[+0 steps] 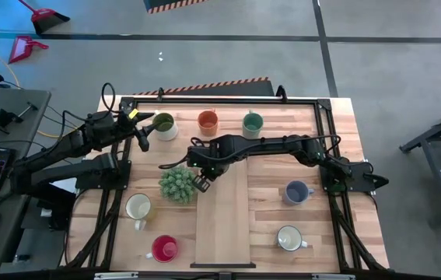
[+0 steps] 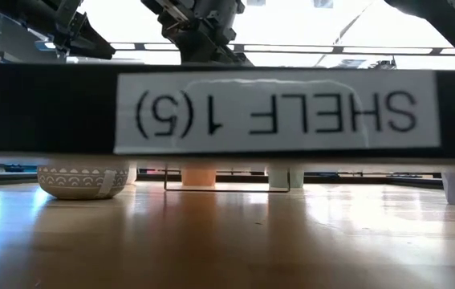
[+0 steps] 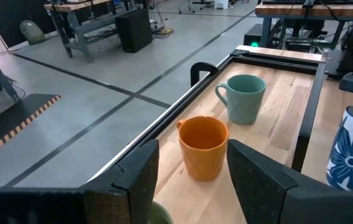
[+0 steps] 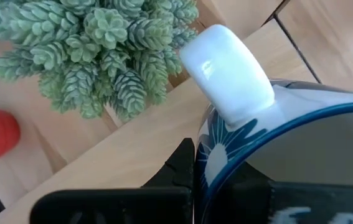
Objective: Place coffee mugs
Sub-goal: Put the top blue patterned mug on the shelf
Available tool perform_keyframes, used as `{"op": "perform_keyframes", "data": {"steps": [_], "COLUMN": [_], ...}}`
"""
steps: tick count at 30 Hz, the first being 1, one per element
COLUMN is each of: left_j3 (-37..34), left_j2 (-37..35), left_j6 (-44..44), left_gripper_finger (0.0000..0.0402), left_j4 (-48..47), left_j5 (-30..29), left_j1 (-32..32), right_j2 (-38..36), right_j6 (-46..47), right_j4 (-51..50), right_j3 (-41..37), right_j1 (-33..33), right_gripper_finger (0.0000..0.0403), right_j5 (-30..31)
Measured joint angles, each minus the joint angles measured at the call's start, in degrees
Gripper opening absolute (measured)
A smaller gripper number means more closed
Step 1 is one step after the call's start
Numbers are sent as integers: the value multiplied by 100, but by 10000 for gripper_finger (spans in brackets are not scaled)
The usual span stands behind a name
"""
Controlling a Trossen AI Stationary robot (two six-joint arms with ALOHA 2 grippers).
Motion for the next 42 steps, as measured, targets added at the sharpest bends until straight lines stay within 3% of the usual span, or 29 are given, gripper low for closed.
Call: {"op": "perform_keyframes", "data": {"steps": [32, 42], "left_j3": [4, 4], "left_j2": [-1, -2], "left_j6": [15, 15], "left_gripper_finger": [179, 179], "left_j4": [21, 21], "left_j5": [-2, -2], "left_j1": [-2, -2], "right_j2": [155, 155], "right_j6": [166, 127], "right_j4": [27, 193], "right_j3": [-9, -7], "right_j1": [74, 76], "right_gripper_finger": [1, 57], "right_j5": [204, 252]}}
